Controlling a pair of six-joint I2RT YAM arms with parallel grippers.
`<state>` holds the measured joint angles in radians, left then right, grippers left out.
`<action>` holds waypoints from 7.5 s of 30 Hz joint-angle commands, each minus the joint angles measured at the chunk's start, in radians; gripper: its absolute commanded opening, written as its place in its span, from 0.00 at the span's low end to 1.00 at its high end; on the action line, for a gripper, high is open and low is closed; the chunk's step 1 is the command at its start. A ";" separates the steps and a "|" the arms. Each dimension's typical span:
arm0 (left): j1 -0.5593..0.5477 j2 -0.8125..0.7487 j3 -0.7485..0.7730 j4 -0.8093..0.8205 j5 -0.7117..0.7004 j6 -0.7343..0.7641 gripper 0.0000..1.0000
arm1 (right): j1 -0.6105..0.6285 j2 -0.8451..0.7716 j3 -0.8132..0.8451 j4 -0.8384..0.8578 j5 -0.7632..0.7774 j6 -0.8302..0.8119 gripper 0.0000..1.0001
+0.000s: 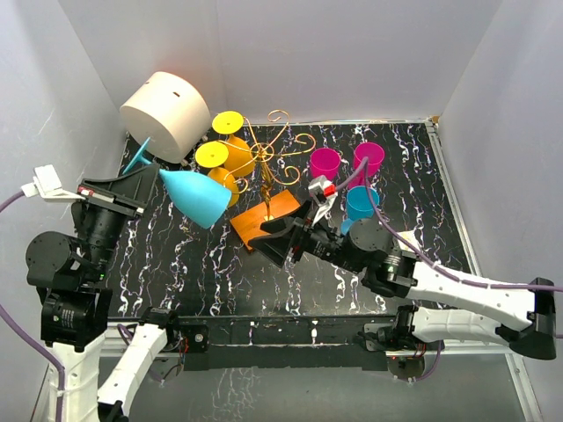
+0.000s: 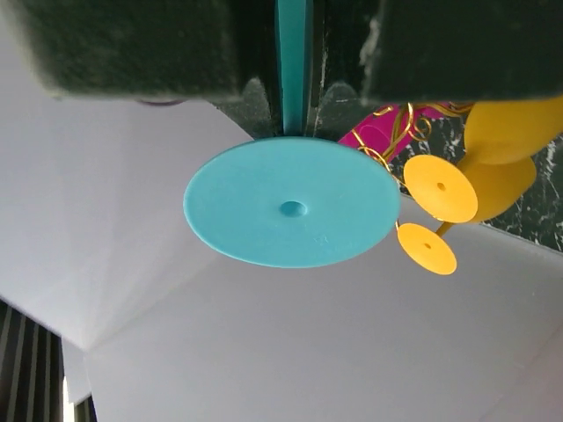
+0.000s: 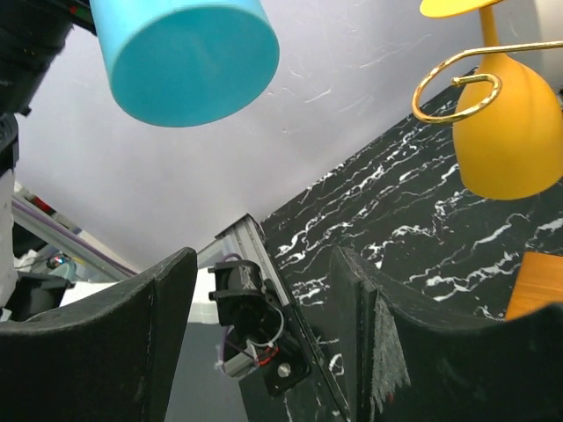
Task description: Place the wine glass upside down on the wine glass rack
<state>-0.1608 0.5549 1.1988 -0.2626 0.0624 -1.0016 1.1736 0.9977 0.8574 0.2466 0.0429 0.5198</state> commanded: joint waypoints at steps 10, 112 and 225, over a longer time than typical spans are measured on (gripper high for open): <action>0.001 0.038 0.009 0.114 0.624 0.654 0.00 | 0.004 -0.122 0.166 -0.263 0.079 -0.023 0.63; -0.106 -0.015 -0.259 -0.108 0.549 -0.145 0.30 | -0.034 0.143 0.129 -0.022 0.002 0.728 0.00; -0.114 0.400 0.006 -0.039 0.464 -0.124 0.00 | -0.034 -0.134 0.056 -0.163 0.452 0.516 0.72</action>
<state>-0.2752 0.9260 1.1347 -0.3187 0.4515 -1.1664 1.1385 0.8707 0.8688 0.0334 0.4969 1.0214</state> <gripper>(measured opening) 0.018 0.721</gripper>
